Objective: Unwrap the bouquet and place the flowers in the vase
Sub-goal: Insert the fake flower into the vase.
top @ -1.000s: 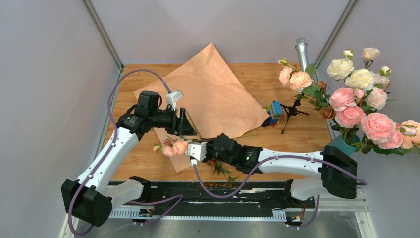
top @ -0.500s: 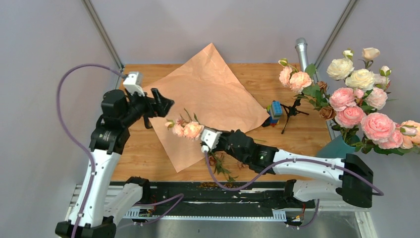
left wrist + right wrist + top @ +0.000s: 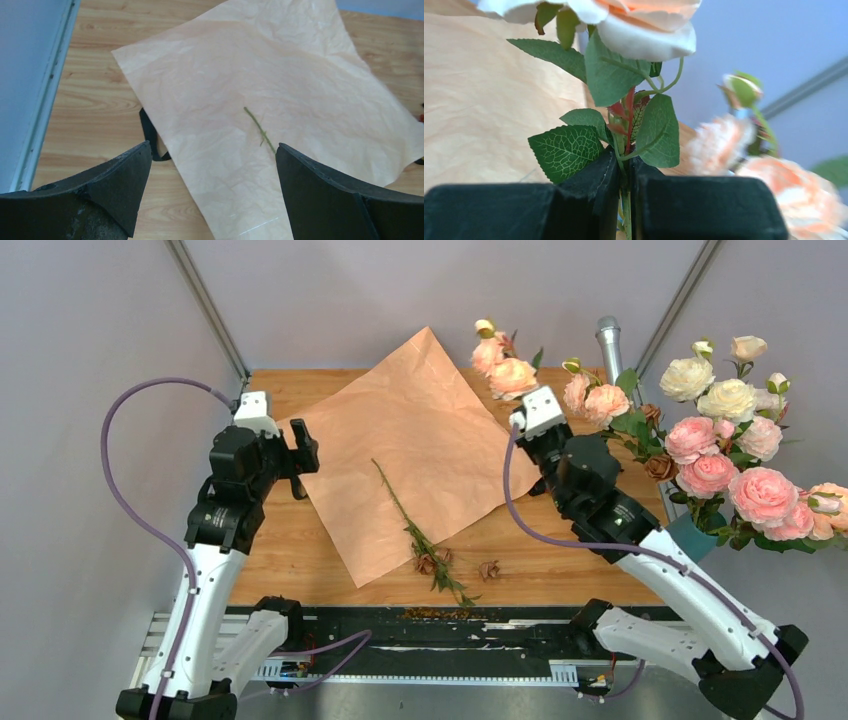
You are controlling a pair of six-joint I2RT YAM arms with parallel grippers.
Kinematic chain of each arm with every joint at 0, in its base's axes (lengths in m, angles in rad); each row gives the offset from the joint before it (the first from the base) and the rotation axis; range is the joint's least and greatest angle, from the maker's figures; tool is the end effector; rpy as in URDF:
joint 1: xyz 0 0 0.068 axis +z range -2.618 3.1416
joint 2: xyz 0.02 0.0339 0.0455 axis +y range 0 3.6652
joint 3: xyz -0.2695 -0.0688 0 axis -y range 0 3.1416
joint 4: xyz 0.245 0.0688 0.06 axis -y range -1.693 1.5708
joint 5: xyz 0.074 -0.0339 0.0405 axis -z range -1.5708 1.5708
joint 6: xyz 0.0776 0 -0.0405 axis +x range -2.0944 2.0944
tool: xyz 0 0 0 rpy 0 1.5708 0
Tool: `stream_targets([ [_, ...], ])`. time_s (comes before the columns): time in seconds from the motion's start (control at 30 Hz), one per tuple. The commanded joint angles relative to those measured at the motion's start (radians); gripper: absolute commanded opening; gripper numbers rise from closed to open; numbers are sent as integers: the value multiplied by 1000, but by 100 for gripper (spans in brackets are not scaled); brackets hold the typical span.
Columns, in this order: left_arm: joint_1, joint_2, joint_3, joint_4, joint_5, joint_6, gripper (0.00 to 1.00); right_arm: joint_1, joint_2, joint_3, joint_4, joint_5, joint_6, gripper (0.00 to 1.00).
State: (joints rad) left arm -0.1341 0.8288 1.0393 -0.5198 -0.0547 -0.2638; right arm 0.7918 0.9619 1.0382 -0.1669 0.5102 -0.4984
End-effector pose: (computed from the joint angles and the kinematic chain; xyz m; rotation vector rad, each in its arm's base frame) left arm 0.2079 -0.0238 0.3759 -0.1598 1.8788 -0.2215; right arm 0.2003 0.1489 0.4002 -0.6611 1.5157 -0.2003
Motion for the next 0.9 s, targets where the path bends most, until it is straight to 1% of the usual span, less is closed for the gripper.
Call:
stream_targets([
  [0.0,8,-23,-25,11,-94,105,100,-116,-50,61,-67,85,0,0],
  [0.17,8,-28,-75,31,-137,150,100,-243,-112,65,-55,105,-25,0],
  [0.3,8,-35,-129,78,-157,154,100,-296,-145,69,-7,116,-71,0],
  [0.5,8,-39,-198,132,-186,171,100,-329,-183,83,83,100,-168,0],
  [0.6,7,-39,-212,141,-192,179,100,-335,-199,115,80,45,-183,0],
  [0.87,0,-47,-220,142,-211,194,100,-334,-220,170,58,56,-252,0],
])
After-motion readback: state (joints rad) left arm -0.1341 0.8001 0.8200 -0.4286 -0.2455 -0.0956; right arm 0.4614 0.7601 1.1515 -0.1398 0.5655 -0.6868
